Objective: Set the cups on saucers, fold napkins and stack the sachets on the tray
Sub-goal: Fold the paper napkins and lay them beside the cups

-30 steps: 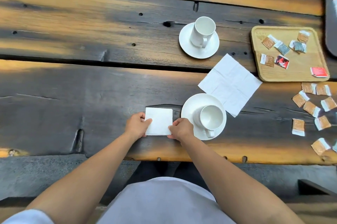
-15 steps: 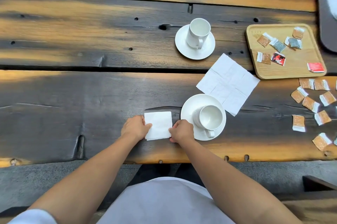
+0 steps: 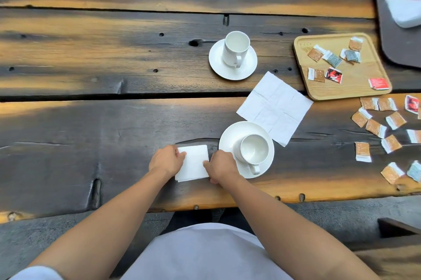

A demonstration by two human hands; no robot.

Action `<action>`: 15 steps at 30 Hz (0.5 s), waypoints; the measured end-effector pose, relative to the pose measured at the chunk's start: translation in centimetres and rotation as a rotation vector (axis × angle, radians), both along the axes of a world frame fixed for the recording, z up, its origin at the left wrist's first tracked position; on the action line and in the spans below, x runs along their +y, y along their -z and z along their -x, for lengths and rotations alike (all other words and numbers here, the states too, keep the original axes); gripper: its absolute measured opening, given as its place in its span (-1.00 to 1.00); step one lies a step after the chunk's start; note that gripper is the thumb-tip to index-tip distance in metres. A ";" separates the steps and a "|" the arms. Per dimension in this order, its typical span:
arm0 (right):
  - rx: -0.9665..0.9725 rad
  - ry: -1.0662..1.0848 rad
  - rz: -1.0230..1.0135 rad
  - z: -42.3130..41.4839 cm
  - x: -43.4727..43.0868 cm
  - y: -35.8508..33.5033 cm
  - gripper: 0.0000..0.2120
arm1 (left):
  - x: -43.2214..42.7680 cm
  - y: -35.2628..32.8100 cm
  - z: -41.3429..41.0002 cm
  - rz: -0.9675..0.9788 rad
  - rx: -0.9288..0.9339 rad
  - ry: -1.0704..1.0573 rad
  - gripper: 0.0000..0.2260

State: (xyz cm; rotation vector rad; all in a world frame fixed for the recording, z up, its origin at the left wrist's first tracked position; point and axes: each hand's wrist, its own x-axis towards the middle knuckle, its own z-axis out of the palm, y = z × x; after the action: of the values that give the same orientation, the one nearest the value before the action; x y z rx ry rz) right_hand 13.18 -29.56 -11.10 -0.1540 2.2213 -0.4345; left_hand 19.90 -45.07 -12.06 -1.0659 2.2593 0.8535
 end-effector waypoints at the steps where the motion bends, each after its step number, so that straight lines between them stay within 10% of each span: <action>1: -0.007 0.014 0.026 0.4 -0.2 -0.4 -0.72 | 0.1 -0.2 0.6 -0.003 0.024 -0.008 -0.72; 15: 0.085 0.298 0.313 13.4 3.2 -8.9 -0.84 | 5.0 -5.0 13.9 -0.084 0.224 0.034 -0.84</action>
State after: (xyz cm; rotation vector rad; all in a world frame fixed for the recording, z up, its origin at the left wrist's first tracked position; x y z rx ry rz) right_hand -0.19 -26.33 -2.20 -0.0054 2.2541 -0.9558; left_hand 5.96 -40.03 -7.06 -0.9324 2.3914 1.0905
